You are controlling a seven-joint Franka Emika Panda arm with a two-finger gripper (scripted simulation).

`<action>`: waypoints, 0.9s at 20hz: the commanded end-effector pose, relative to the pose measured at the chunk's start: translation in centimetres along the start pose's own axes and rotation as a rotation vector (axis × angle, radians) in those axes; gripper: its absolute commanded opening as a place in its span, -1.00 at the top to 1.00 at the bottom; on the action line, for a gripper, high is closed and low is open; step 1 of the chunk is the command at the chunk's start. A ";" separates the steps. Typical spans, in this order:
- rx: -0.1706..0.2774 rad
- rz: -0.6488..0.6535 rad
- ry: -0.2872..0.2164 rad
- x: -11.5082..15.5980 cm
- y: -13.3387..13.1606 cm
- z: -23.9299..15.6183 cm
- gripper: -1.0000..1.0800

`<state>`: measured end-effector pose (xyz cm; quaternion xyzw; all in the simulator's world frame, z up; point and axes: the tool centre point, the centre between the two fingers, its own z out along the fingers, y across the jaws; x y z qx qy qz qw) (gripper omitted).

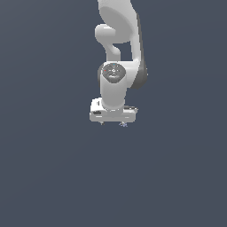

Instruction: Pick up the object and move it to a goal position.

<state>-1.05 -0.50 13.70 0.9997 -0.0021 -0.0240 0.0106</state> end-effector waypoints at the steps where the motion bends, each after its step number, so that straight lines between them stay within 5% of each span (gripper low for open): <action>1: 0.000 0.000 0.000 0.0 0.0 0.0 -0.92; 18: -0.022 -0.027 -0.018 -0.2 1.7 0.5 -0.92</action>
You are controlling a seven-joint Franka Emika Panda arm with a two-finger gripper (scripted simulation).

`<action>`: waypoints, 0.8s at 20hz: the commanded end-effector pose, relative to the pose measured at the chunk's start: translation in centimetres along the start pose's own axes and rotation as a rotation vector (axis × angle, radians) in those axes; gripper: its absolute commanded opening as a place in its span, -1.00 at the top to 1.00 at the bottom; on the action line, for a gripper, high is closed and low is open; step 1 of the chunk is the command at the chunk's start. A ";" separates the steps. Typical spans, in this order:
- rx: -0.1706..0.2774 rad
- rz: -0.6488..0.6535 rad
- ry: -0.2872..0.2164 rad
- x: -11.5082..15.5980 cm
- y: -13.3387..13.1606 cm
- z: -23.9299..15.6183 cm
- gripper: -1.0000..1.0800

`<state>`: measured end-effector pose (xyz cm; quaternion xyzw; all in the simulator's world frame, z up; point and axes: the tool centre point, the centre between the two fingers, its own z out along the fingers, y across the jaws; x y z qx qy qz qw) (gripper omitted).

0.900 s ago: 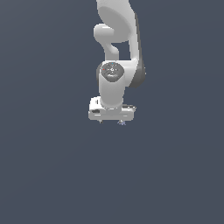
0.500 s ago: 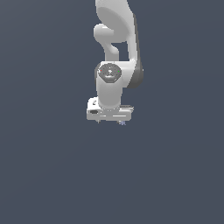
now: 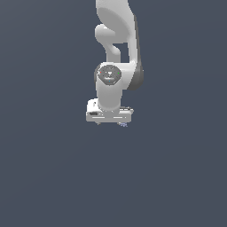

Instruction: Pick up the object and move it to a goal position.

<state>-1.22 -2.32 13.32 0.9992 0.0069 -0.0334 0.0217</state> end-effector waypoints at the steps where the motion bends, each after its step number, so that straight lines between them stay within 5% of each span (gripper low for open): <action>1: 0.000 -0.019 0.001 -0.1 -0.1 0.1 -0.92; 16: 0.006 -0.341 0.018 -2.1 -2.5 1.5 -0.92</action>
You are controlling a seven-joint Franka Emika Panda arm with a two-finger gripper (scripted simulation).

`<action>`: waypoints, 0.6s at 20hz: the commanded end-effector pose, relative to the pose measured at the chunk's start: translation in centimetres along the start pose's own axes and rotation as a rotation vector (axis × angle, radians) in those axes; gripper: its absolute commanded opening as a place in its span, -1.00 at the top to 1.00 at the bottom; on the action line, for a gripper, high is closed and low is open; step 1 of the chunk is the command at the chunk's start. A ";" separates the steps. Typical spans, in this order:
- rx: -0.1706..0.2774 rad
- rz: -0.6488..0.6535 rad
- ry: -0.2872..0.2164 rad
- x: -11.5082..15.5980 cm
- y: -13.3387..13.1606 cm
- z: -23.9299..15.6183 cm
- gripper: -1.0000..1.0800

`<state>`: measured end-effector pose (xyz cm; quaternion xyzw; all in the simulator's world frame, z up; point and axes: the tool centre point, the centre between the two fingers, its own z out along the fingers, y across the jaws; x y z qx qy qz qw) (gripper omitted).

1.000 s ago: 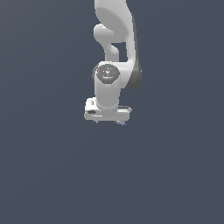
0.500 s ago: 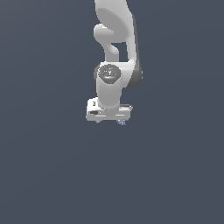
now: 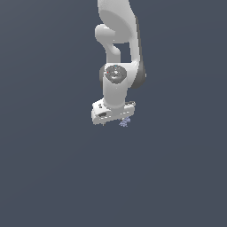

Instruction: Pick up the object and move it to a goal position.

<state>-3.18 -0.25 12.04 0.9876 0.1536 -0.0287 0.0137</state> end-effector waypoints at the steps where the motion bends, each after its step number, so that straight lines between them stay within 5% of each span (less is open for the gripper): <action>1: 0.001 -0.077 0.004 -0.3 -0.7 0.3 -0.92; 12: 0.001 -0.422 0.026 -1.9 -3.8 1.6 -0.92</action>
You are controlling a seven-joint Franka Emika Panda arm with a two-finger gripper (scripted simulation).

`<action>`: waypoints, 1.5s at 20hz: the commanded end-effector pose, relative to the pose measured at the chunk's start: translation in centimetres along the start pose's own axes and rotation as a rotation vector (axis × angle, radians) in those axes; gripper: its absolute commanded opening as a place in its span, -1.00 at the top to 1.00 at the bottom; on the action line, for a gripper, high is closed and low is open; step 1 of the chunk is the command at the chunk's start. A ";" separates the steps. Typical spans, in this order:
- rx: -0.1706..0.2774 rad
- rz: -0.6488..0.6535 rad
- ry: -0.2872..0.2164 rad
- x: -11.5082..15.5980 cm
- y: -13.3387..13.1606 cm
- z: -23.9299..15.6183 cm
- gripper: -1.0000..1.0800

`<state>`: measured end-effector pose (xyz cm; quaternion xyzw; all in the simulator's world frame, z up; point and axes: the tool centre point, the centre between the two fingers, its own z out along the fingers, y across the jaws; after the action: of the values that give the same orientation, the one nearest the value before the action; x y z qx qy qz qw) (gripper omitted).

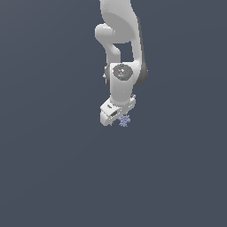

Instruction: Pick up the object and move it to a goal position.

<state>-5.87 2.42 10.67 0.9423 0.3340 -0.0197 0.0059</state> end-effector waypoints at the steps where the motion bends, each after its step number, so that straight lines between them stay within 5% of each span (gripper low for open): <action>1: -0.001 -0.081 0.005 -0.1 -0.8 0.3 -0.92; 17: -0.011 -0.527 0.033 -0.9 -5.5 1.6 -0.92; 30: -0.015 -0.620 0.039 -1.2 -6.5 1.8 -0.92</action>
<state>-10.94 6.72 8.93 0.7956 0.6058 -0.0002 0.0000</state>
